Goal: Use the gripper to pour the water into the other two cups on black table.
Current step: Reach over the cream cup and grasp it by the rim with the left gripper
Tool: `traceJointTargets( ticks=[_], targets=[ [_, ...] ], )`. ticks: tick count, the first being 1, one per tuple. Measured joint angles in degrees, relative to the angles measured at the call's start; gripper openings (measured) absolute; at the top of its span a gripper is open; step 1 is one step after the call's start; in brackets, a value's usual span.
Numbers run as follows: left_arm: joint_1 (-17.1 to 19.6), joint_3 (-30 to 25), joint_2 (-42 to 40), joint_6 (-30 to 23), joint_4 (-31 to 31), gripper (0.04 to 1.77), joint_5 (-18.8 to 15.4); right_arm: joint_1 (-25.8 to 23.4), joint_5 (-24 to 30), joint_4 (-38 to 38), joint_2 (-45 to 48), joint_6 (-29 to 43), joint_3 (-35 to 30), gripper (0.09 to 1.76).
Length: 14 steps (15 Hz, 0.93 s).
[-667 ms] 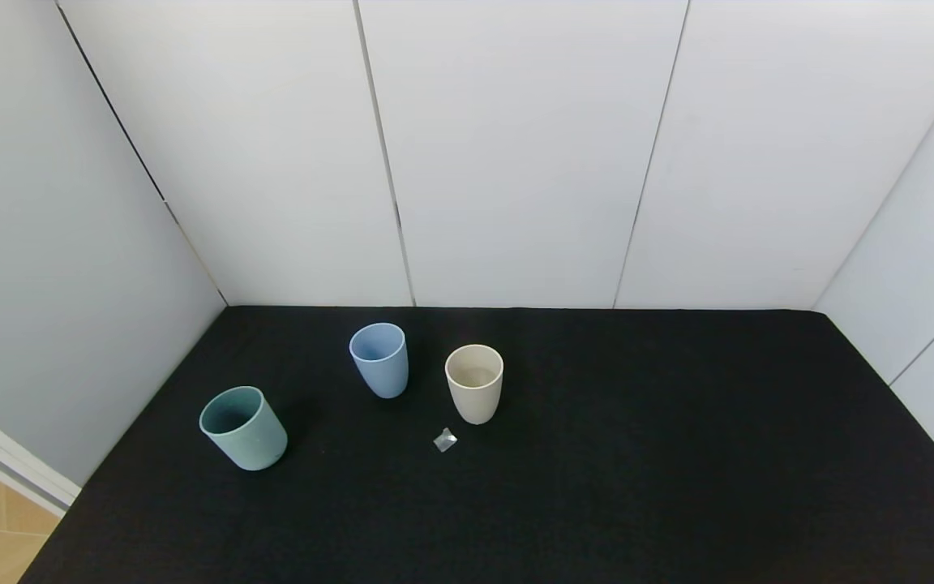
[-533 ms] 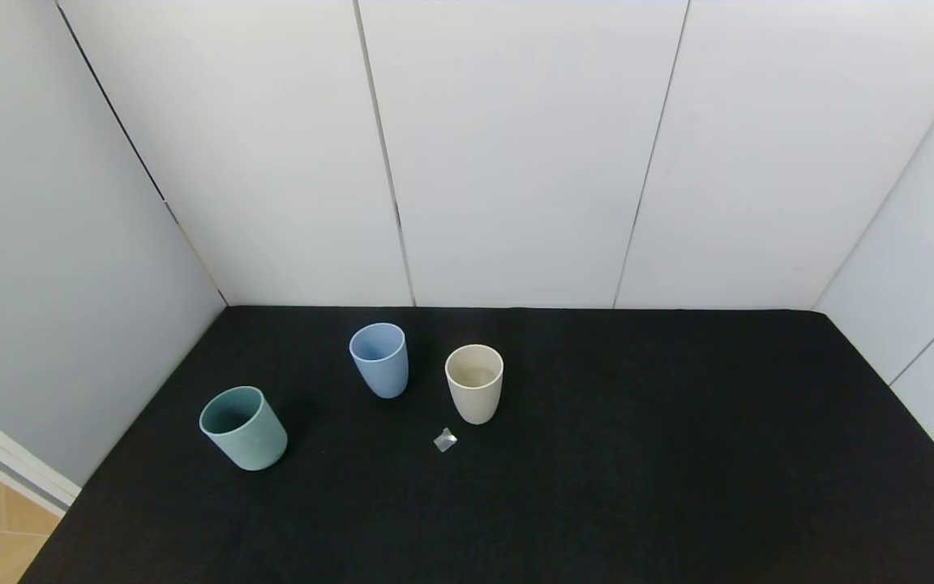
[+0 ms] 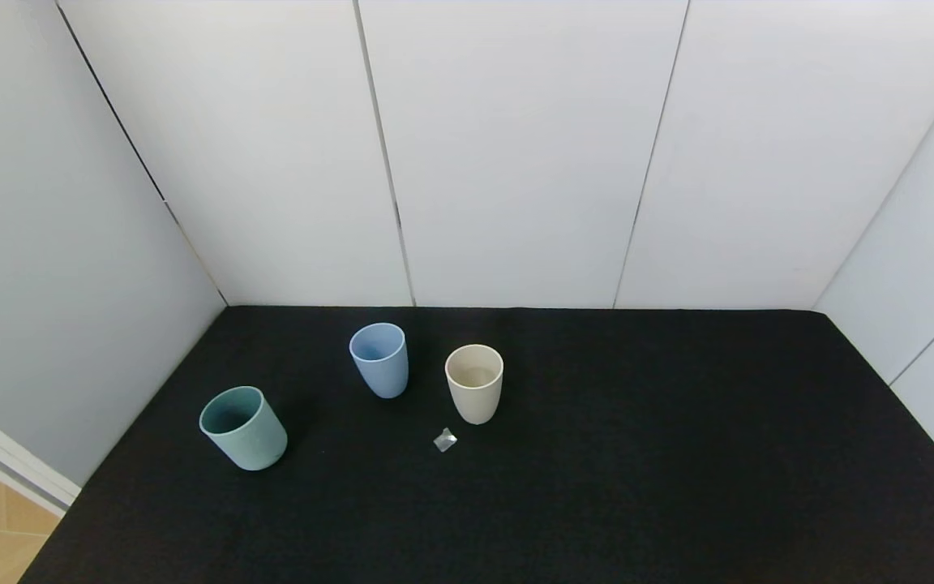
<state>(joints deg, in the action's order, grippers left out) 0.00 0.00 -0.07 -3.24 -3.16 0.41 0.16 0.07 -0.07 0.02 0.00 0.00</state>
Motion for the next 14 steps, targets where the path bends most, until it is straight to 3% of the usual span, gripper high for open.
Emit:
traceJointTargets(
  ticks=[5,10,14],
  targets=[
    [0.0,0.5,0.0,1.1,-1.1,1.72,-1.9,0.0,0.0,0.0,0.0,0.0,0.0,1.71],
    [0.0,12.0,2.2,0.6,5.9,1.72,-12.4,0.0,0.0,0.0,0.0,0.0,0.0,1.71],
    [-0.1,18.5,12.3,1.4,5.7,1.72,-18.3,0.0,0.0,0.0,0.0,0.0,0.0,1.71]
  ],
)
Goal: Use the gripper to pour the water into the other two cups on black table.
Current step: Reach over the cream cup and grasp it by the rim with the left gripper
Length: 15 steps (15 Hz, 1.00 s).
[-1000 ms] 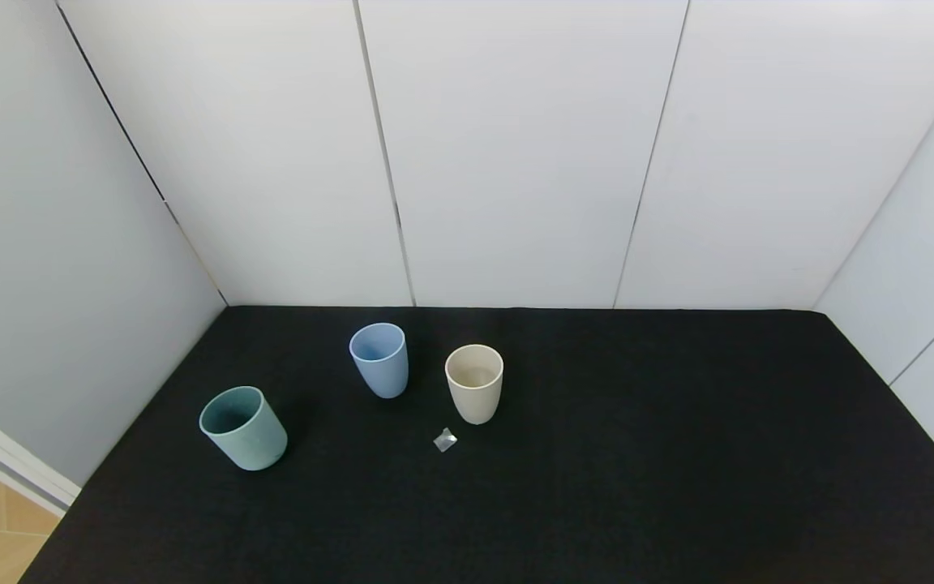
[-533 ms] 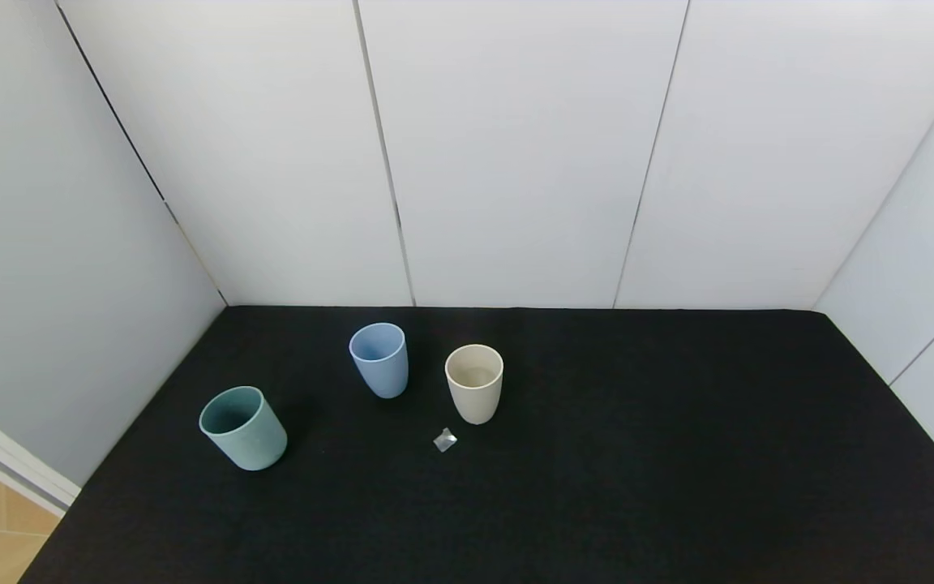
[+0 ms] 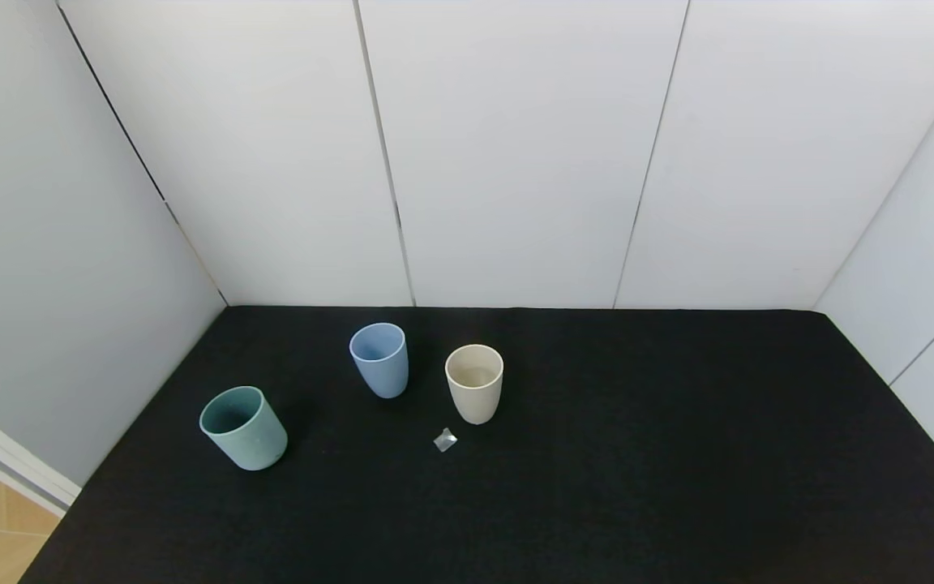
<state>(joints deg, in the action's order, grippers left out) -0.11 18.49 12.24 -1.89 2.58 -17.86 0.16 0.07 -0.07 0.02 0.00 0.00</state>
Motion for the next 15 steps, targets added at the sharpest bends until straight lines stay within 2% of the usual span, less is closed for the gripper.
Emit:
traceJointTargets(
  ticks=[3,5,10,12,15],
  targets=[
    [-0.3,3.0,10.9,2.0,-3.6,1.72,-2.1,0.0,0.0,0.0,0.0,0.0,0.0,1.71],
    [-1.1,4.0,19.3,3.0,-9.0,1.72,-3.4,0.0,0.0,0.0,0.0,0.0,0.0,1.71],
    [-8.5,5.6,39.2,4.2,-18.1,1.72,-3.7,0.0,0.0,0.0,0.0,0.0,0.0,1.71],
    [-11.7,6.2,46.4,4.5,-22.0,1.72,-2.5,0.0,0.0,0.0,0.0,0.0,0.0,1.71],
    [-17.4,7.1,57.4,5.5,-27.5,1.72,2.0,0.0,0.0,0.0,0.0,0.0,0.0,1.71]
  ],
)
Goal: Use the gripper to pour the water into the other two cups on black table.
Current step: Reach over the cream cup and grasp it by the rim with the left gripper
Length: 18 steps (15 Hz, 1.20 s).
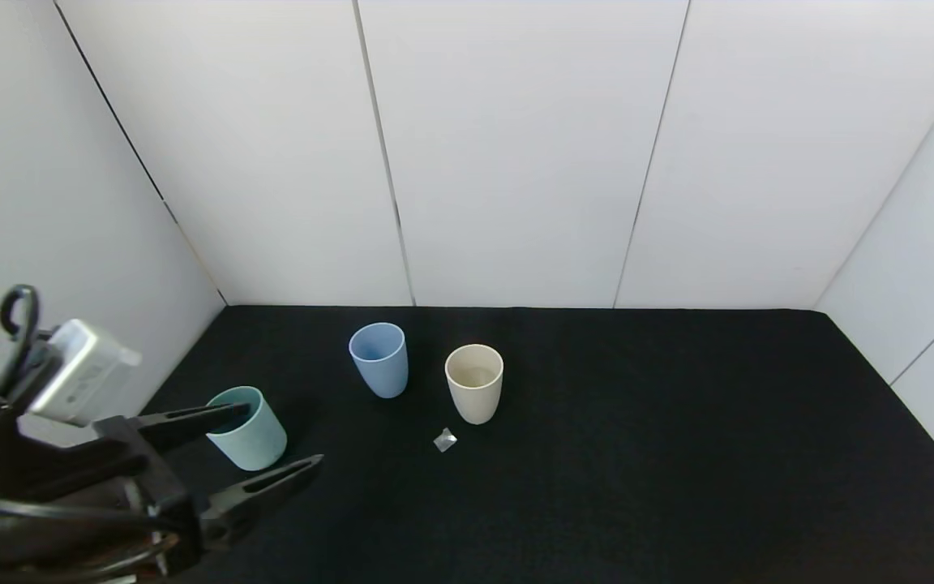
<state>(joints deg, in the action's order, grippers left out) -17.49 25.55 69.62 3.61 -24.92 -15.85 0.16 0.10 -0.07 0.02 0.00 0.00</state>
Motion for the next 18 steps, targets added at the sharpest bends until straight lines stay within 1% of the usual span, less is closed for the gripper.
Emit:
traceJointTargets(
  ticks=[2,4,8,12,16,18],
  targets=[
    [-3.0,0.6,6.5,0.7,-3.7,1.72,1.9,0.0,0.0,0.0,0.0,0.0,0.0,1.71],
    [-4.7,1.5,12.0,1.7,-6.4,1.72,2.6,0.0,0.0,0.0,0.0,0.0,0.0,1.71],
    [-6.0,4.0,22.8,3.8,-11.1,1.72,3.4,0.0,0.0,0.0,0.0,0.0,0.0,1.71],
    [-8.0,5.6,31.4,6.1,-17.4,1.72,6.6,0.0,0.0,0.0,0.0,0.0,0.0,1.71],
    [-9.9,7.4,38.4,6.4,-21.7,1.72,7.9,0.0,0.0,0.0,0.0,0.0,0.0,1.71],
    [-10.3,8.9,41.9,6.3,-24.1,1.72,9.6,0.0,0.0,0.0,0.0,0.0,0.0,1.71]
  ],
)
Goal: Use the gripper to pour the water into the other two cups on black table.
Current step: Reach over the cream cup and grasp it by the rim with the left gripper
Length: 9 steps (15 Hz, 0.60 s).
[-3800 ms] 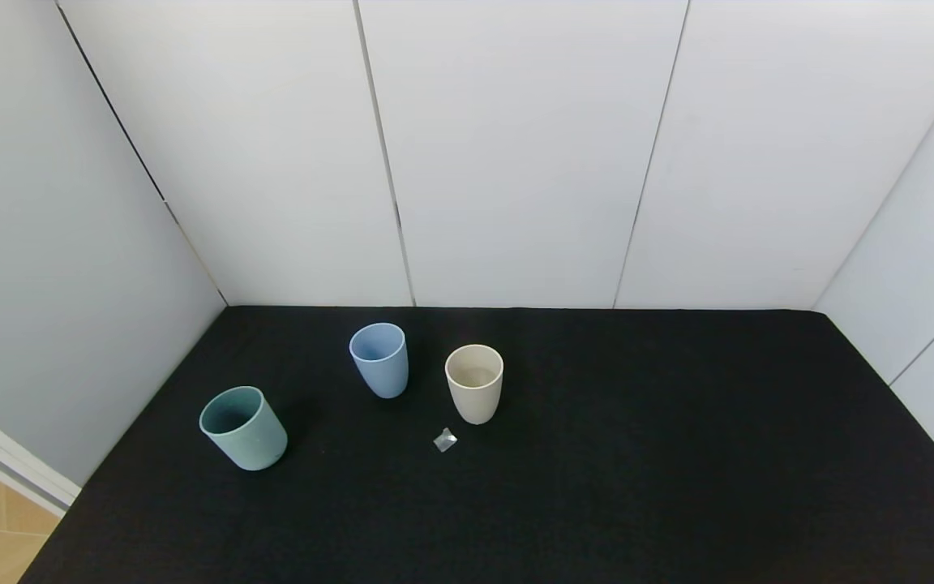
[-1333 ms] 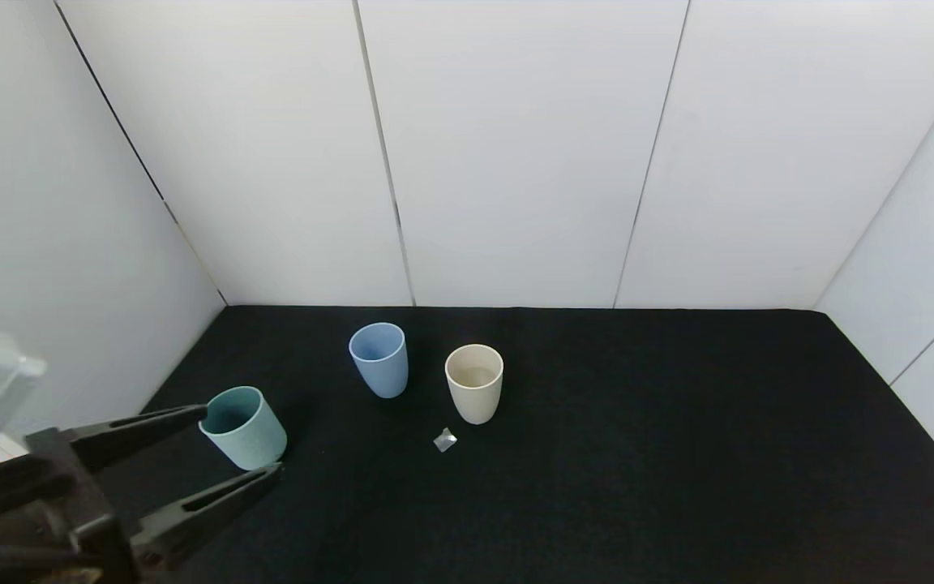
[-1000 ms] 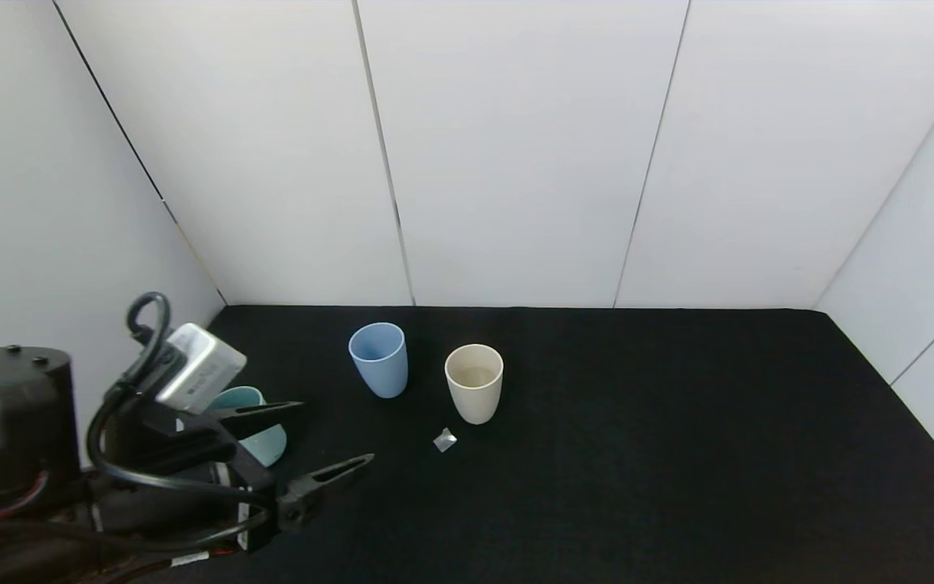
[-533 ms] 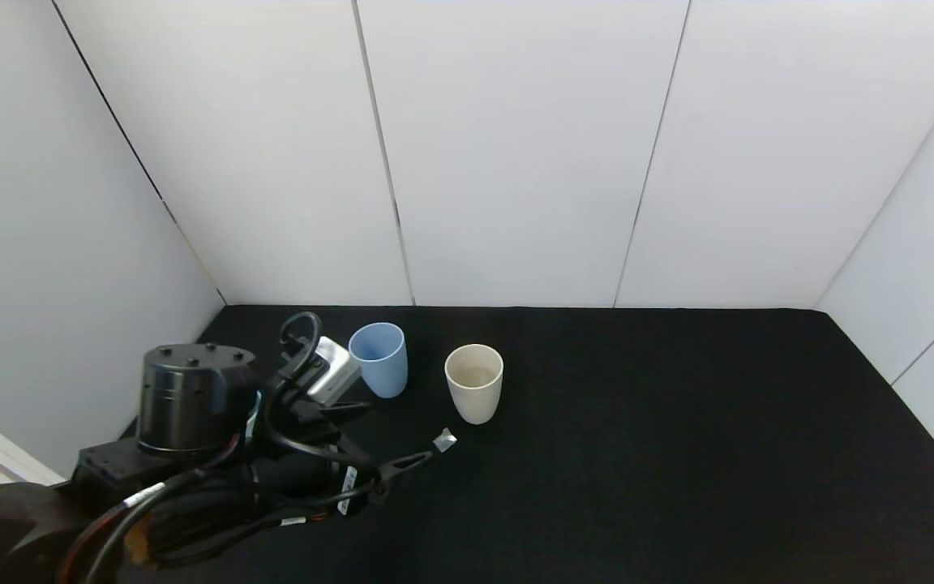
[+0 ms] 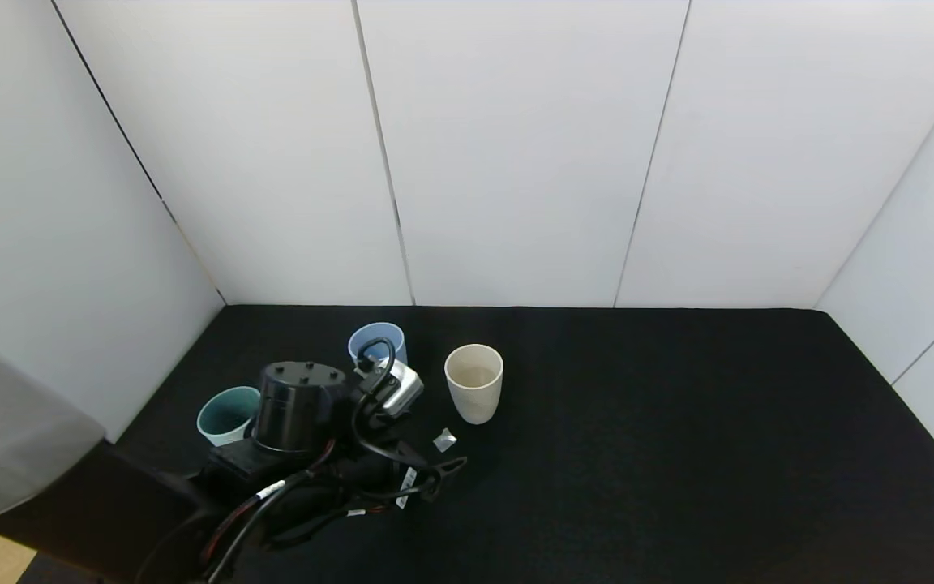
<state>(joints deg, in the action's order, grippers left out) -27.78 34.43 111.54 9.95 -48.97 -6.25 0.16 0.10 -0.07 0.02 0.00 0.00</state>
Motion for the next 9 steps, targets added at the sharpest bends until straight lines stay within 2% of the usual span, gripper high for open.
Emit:
traceJointTargets(
  ticks=[3,9],
  targets=[
    [-0.2,2.8,5.1,-0.1,-4.2,1.72,1.7,0.0,0.0,0.0,0.0,0.0,0.0,1.71],
    [-0.4,6.2,13.5,-0.7,-14.4,1.72,1.8,0.0,0.0,0.0,0.0,0.0,0.0,1.71]
  ],
)
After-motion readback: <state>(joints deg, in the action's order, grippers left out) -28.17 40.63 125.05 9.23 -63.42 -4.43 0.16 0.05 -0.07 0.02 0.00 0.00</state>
